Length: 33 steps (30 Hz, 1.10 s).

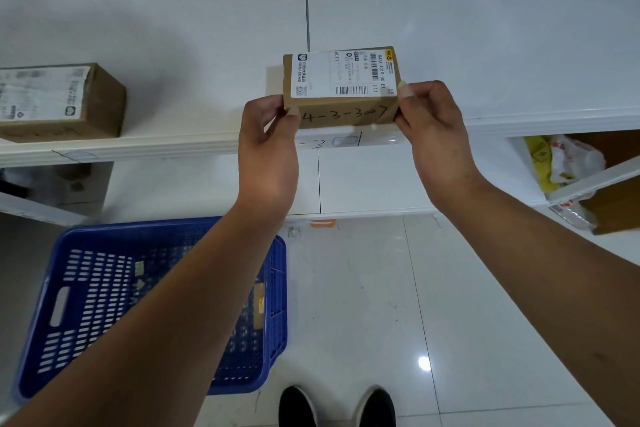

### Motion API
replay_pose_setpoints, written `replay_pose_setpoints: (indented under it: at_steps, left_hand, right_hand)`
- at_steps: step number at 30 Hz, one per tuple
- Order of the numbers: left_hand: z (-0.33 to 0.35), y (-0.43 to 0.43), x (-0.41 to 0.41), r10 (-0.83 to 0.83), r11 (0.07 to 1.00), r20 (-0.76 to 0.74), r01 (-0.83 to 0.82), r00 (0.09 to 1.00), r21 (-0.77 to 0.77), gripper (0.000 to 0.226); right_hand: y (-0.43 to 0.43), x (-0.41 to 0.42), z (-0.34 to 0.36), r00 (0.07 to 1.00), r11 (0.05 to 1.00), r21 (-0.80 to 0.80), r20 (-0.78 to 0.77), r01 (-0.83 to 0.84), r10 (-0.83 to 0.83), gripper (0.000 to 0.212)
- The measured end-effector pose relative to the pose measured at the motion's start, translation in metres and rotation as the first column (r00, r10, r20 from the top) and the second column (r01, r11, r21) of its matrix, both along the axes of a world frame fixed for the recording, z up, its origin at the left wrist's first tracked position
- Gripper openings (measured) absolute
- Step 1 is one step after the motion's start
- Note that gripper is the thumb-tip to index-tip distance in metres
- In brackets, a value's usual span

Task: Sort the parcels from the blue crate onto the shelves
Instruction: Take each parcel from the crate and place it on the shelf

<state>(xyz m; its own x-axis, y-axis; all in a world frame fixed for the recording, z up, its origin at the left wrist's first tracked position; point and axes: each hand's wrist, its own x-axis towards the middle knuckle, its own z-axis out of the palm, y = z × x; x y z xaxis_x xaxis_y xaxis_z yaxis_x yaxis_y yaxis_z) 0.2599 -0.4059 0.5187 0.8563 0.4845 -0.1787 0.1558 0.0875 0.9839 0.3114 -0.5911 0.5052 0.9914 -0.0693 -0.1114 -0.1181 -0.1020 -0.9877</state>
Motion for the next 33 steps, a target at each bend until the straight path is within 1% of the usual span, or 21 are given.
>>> replay_pose_setpoints:
  at_steps: [3, 4, 8, 11, 13, 15, 17, 20, 22, 25, 27, 31, 33]
  left_hand:
    - [0.002, -0.001, -0.001, -0.006, 1.000, -0.009, 0.005, 1.000, -0.012, 0.019]
    - [0.003, -0.002, -0.002, -0.006, 1.000, -0.013, 0.005, 1.000, -0.015, 0.020]
    - [0.012, -0.006, -0.013, 0.032, 0.999, -0.058, -0.034, 0.998, -0.025, 0.029]
    - [0.016, -0.004, -0.038, 0.030, 0.999, -0.057, -0.028, 0.998, 0.022, 0.033]
    - [0.017, 0.003, -0.058, 0.018, 0.998, -0.080, -0.014, 0.997, 0.055, 0.028]
    - [0.015, 0.017, -0.080, 0.015, 0.998, -0.120, -0.007, 0.993, 0.069, 0.022]
    - [0.012, 0.035, -0.099, 0.013, 0.996, -0.153, 0.000, 0.988, 0.085, 0.019]
    - [0.006, 0.072, -0.124, 0.027, 0.996, -0.162, -0.013, 0.986, 0.086, 0.018]
    - [0.000, 0.102, -0.141, 0.033, 0.996, -0.174, -0.019, 0.984, 0.082, 0.018]
    - [-0.009, 0.152, -0.167, 0.009, 0.998, -0.208, 0.005, 0.978, 0.066, 0.020]
    - [-0.019, 0.189, -0.183, -0.012, 0.999, -0.245, 0.021, 0.970, 0.037, 0.019]
    - [-0.048, 0.262, -0.210, -0.058, 0.998, -0.329, 0.064, 0.942, 0.009, 0.016]
    - [-0.063, 0.288, -0.221, -0.077, 0.997, -0.377, 0.080, 0.923, -0.008, 0.015]
  right_hand:
    - [0.000, -0.002, 0.000, 1.000, 1.000, -0.015, 0.001, 0.021, -0.021, 0.043]
    - [0.000, -0.003, 0.000, 1.000, 1.000, -0.019, 0.000, 0.021, -0.021, 0.043]
    - [-0.005, -0.017, 0.003, 0.999, 0.998, -0.047, -0.016, 0.047, -0.048, 0.026]
    - [0.001, -0.043, 0.008, 0.987, 0.978, -0.133, 0.016, 0.161, -0.160, 0.024]
    - [0.015, -0.066, 0.013, 0.981, 0.972, -0.135, -0.002, 0.192, -0.194, 0.021]
    - [0.036, -0.089, 0.020, 0.990, 0.991, -0.087, -0.093, 0.098, -0.107, 0.020]
    - [0.062, -0.108, 0.026, 0.985, 0.996, -0.069, -0.170, -0.049, 0.037, 0.015]
    - [0.109, -0.129, 0.028, 0.960, 0.976, -0.065, -0.204, -0.207, 0.191, 0.010]
    - [0.143, -0.142, 0.025, 0.940, 0.959, -0.070, -0.229, -0.275, 0.253, 0.010]
    - [0.196, -0.163, 0.013, 0.915, 0.946, -0.052, -0.277, -0.319, 0.294, 0.010]
    - [0.232, -0.180, 0.005, 0.902, 0.947, -0.035, -0.318, -0.318, 0.291, 0.020]
    - [0.300, -0.213, -0.018, 0.890, 0.967, -0.006, -0.391, -0.256, 0.234, 0.069]
    - [0.326, -0.226, -0.035, 0.881, 0.972, -0.019, -0.427, -0.232, 0.202, 0.082]
